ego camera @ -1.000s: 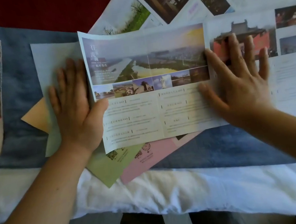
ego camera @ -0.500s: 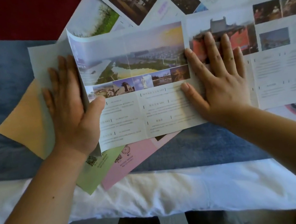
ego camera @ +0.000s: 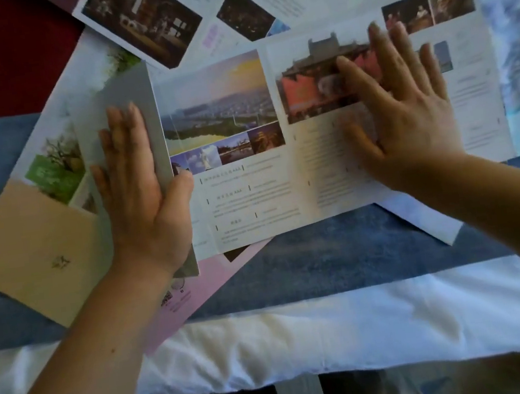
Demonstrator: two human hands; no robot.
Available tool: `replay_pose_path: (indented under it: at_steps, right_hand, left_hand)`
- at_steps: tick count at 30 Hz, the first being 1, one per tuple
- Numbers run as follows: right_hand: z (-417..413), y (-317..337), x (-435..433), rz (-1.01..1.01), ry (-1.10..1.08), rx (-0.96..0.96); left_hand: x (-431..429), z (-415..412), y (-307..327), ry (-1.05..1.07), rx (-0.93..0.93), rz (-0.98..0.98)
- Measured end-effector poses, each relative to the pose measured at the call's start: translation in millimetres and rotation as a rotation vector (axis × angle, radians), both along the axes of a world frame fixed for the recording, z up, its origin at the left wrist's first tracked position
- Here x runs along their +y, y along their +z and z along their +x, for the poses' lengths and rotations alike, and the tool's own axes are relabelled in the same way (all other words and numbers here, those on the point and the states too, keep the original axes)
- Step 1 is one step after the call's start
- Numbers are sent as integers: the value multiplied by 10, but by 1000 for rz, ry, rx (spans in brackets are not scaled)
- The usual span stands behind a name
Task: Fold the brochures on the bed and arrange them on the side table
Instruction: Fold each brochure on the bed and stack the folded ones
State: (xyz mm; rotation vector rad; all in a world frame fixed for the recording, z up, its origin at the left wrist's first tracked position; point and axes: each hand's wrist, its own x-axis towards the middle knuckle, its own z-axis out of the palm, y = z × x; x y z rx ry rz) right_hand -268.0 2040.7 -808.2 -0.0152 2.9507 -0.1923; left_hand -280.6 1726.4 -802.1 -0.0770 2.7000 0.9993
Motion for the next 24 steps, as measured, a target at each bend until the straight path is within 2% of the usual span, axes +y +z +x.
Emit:
replay_pose_path:
  at_steps: [4, 9, 15, 19, 24]
  right_hand:
    - [66, -103, 274, 6, -65, -3]
    - [88, -174, 171, 17, -71, -19]
    - [167, -197, 31, -4, -111, -28]
    - [227, -201, -19, -30, -123, -5]
    - [260, -204, -86, -42, -153, 5]
  left_hand:
    - [244, -63, 5, -21, 13, 33]
    - [620, -93, 32, -77, 57, -24]
    - [1023, -40, -10, -180, 86, -240]
    - [1165, -47, -159, -202, 21, -333]
    - [1165, -16, -310, -278, 108, -536]
